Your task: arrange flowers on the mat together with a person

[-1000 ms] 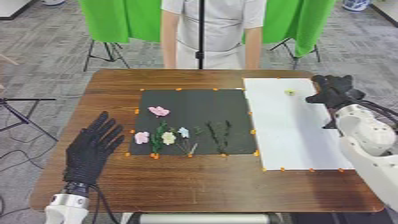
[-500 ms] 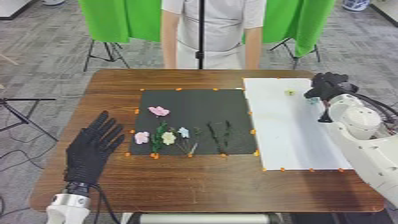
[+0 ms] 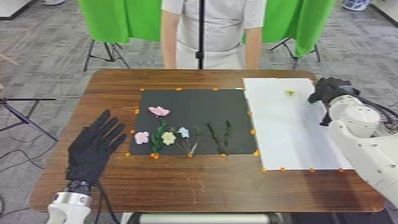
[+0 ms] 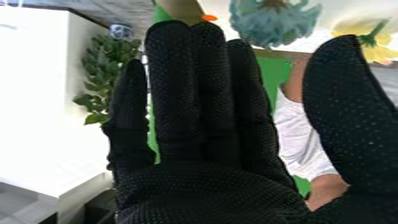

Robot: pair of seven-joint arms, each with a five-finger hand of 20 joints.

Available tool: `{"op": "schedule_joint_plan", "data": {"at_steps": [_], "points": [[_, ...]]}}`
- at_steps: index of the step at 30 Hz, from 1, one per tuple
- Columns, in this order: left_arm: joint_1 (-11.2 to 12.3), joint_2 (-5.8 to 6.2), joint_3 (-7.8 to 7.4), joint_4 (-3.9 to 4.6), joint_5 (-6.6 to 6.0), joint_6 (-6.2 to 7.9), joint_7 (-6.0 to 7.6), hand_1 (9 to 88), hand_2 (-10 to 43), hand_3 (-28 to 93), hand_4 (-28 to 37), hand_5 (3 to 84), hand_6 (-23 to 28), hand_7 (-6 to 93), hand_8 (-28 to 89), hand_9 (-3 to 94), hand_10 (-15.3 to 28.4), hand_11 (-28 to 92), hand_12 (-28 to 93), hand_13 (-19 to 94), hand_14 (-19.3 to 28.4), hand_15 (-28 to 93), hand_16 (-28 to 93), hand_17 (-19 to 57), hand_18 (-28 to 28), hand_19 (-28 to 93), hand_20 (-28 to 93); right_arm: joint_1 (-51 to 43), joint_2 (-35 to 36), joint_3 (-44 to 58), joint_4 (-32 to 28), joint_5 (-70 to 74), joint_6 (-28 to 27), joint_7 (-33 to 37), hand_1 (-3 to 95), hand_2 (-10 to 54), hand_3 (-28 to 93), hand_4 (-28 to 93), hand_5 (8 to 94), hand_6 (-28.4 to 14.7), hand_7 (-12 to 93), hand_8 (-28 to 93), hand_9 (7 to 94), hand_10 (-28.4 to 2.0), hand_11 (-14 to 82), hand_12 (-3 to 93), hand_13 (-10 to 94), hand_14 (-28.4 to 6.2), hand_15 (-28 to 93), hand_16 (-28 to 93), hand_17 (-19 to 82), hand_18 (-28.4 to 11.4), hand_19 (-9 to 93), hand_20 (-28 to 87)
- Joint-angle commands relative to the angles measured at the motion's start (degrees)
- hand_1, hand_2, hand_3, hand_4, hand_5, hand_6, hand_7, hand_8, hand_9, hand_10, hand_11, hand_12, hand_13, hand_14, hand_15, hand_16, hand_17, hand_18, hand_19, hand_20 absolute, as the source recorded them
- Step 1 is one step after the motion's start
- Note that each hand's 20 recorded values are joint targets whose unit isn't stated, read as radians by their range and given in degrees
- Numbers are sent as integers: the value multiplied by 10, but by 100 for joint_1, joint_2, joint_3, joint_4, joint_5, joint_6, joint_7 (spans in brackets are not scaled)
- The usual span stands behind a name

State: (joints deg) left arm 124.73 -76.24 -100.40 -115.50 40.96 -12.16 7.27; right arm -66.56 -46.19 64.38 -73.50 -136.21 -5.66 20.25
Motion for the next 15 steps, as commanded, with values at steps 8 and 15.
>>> {"op": "schedule_joint_plan", "data": {"at_steps": [8, 15], "points": [[-16, 227, 167, 86, -100, -4, -9, 241, -28, 698, -249, 315, 36, 130, -74, 245, 112, 133, 175, 200, 134, 163, 52, -112, 215, 396, 97, -164, -74, 72, 168, 152, 248, -300, 368, -95, 828, -282, 596, 19, 320, -166, 742, -84, 291, 279, 697, -63, 616, 211, 243, -198, 746, 424], [-16, 268, 173, 91, -120, 18, 9, 240, -27, 699, -250, 317, 37, 130, -73, 245, 112, 133, 174, 199, 134, 163, 52, -113, 215, 396, 97, -459, 43, 69, -12, 174, 822, -576, 504, -95, 762, -282, 694, 34, 424, -39, 893, -49, 161, 464, 769, -44, 628, 247, 289, -187, 773, 423]]}}
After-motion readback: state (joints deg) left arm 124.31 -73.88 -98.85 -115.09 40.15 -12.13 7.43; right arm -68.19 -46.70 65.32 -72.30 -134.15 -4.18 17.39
